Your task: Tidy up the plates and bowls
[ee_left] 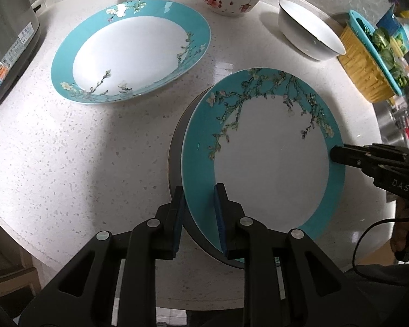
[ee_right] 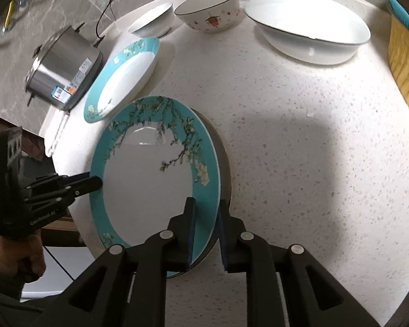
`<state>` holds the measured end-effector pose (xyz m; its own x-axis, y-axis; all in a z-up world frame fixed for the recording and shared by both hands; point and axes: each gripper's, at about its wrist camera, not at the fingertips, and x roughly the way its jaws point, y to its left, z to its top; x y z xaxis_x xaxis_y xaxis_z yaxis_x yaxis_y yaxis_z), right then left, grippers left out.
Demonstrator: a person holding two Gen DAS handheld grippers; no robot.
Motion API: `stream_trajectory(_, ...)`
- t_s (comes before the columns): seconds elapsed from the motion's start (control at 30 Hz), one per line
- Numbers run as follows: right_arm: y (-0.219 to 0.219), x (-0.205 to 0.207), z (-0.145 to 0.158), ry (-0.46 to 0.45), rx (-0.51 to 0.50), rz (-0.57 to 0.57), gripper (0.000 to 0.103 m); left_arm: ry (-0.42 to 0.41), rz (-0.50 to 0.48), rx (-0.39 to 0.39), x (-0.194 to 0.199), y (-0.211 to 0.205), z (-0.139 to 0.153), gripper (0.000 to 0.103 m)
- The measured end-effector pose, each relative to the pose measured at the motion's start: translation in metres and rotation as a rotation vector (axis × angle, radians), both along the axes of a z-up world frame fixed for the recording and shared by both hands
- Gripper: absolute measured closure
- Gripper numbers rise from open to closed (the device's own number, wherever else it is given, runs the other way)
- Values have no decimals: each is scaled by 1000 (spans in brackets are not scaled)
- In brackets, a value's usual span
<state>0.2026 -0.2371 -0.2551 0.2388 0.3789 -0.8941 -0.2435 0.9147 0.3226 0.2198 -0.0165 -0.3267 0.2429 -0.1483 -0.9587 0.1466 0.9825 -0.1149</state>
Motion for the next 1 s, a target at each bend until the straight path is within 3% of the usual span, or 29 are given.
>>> stream_trajectory(0.2, 18, -2, 4, -37, -121, 27, 83, -30, -46, 106, -3, -15, 0, 83)
stream_trajectory(0.67, 50, -10, 4, -136, -356, 84, 83, -74, -65, 159, -7, -27, -3, 82)
stream_trajectory(0.87, 53, -15, 4, -168, -378, 83, 82, -92, -76, 158, -14, -30, -6, 78)
stream_trajectory(0.93, 53, -16, 5, -178, -382, 80, 82, -92, -79, 140, -15, -28, -6, 59)
stream_trajectory(0.97, 54, -17, 5, -182, -384, 79, 82, -94, -77, 132, -15, -27, -6, 32)
stream_trajectory(1.0, 54, -17, 6, -184, -382, 76, 82, -103, -76, 130, -15, -25, -6, 22)
